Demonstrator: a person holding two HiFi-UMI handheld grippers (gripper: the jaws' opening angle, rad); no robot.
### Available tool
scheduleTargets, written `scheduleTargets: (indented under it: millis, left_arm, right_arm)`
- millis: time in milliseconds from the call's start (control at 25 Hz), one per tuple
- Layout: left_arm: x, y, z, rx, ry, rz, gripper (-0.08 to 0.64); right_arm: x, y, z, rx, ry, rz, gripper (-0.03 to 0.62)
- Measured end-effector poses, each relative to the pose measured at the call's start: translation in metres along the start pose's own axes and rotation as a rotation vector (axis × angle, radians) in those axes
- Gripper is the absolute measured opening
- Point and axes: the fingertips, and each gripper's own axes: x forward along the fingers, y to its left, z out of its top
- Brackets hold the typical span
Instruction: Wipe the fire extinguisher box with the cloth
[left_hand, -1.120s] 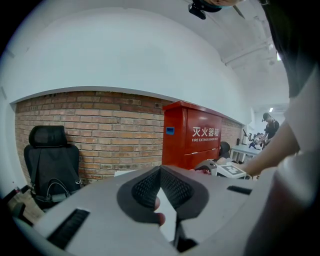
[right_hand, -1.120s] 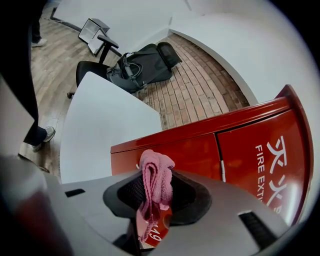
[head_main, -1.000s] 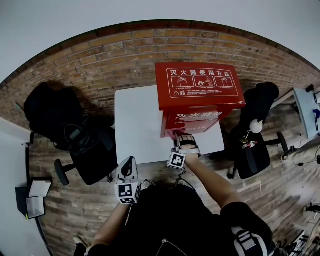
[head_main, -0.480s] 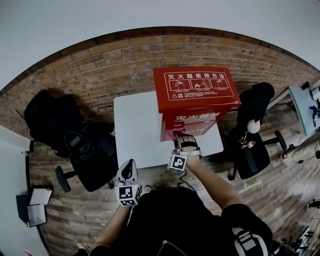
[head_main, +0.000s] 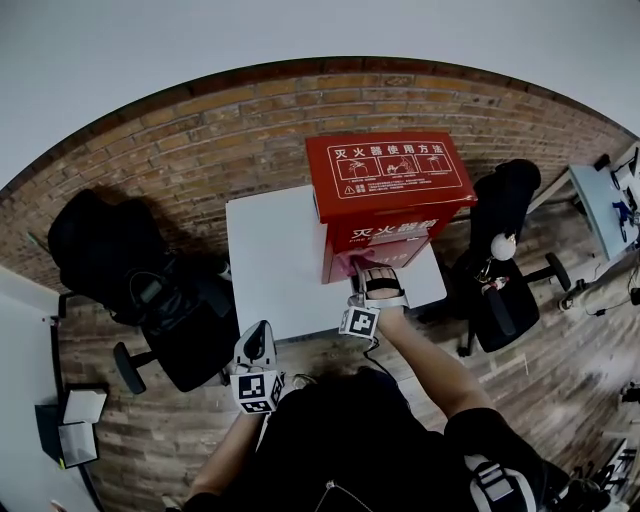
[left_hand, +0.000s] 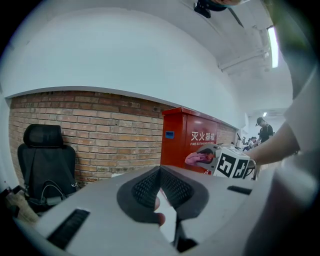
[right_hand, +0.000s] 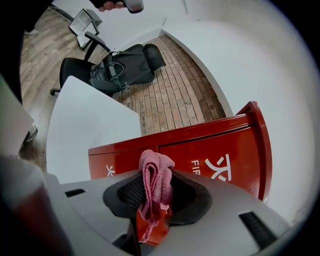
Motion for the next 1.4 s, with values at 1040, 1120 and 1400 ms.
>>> scheduleTargets:
  millis: [1040, 1120, 1400]
  left_arm:
    - [-0.001, 0.006, 0.009, 0.003, -0.016, -0.068, 0.021]
    - [0.0, 0.006, 0.009, 0.001, -0.02, -0.069, 0.021]
    - [-0.003, 0.003, 0.005, -0.002, -0.005, -0.078, 0.021]
  right_arm:
    - [-0.031, -0.078, 0.012, 0.034, 0.01, -0.167, 0.123]
    - [-0.034, -0.086, 0.013, 0.035, 0.005, -0.179, 0.123]
    - [-0.043, -0.111, 0.017, 0.036, -0.002, -0.219, 0.123]
